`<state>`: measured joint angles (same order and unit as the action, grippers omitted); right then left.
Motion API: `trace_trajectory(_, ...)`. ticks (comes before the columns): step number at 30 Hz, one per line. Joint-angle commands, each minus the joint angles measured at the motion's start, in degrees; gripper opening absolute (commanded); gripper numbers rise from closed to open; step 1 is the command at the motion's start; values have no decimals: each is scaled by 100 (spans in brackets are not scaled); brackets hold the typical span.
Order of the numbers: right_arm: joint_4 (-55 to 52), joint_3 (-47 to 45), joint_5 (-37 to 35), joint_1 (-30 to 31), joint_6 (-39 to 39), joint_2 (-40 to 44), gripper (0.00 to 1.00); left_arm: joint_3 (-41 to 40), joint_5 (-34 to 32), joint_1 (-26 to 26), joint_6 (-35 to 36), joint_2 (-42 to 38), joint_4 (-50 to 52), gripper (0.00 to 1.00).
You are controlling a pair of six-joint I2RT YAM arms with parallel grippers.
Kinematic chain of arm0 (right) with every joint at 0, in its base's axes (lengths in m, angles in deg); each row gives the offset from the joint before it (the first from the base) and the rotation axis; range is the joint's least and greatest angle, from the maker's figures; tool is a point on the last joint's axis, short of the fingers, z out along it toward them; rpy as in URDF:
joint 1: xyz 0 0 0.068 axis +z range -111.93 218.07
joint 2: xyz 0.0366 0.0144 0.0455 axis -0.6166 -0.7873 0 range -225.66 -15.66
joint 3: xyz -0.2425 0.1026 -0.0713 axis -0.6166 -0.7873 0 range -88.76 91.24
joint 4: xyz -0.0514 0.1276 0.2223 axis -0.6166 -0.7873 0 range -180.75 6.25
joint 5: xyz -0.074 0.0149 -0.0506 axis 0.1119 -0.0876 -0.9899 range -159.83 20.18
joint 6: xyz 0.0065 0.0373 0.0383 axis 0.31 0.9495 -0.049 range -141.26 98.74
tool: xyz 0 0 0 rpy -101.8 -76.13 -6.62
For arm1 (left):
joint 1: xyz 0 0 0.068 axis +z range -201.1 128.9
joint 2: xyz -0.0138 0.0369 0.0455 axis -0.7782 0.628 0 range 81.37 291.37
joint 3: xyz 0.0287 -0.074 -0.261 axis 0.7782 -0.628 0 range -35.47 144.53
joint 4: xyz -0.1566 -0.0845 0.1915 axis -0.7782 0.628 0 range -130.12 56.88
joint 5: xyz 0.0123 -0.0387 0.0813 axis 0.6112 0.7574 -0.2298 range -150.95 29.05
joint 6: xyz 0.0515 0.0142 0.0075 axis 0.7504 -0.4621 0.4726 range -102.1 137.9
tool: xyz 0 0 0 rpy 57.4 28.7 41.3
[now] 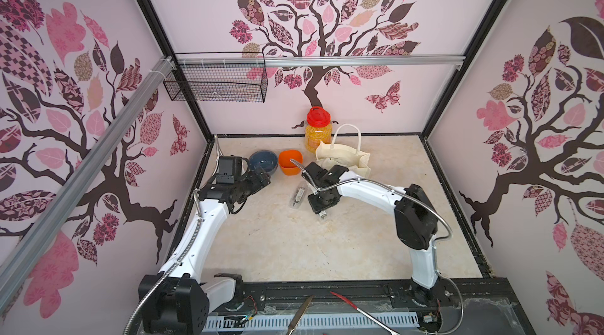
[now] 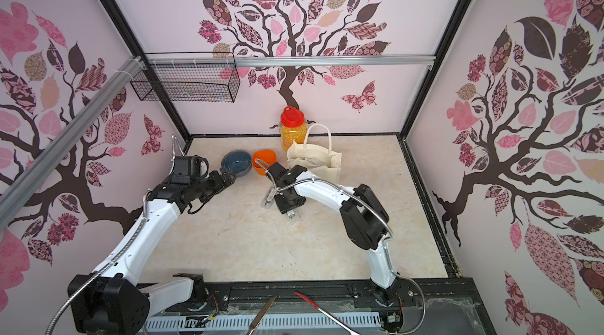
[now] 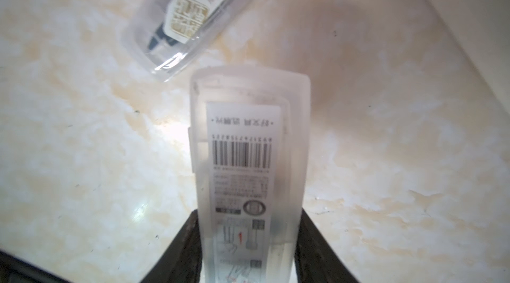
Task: Put the compass set into the canvas bag
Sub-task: Pick up the compass set at the center of the board, then place the compass set in the canvas bag.
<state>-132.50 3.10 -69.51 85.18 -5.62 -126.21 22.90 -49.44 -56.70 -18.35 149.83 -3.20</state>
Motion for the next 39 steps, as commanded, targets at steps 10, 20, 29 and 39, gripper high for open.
trace_trajectory(10, 537, 224, 857, -35, -1315, 2177, 44, -133, 342, 17, -166, 20, -201, 98)
trace_trajectory(20, -214, 2424, 356, -826, -2166, 1337, 44, -125, 519, 20, -200, 40, -227, 98)
trace_trajectory(29, -64, 3236, -1499, -1197, -3274, 139, 45, -181, 692, 16, -165, 200, -281, 98)
trace_trajectory(39, 1021, 2455, -2404, -1358, -4151, -303, 45, -264, 727, 16, -130, 359, -318, 98)
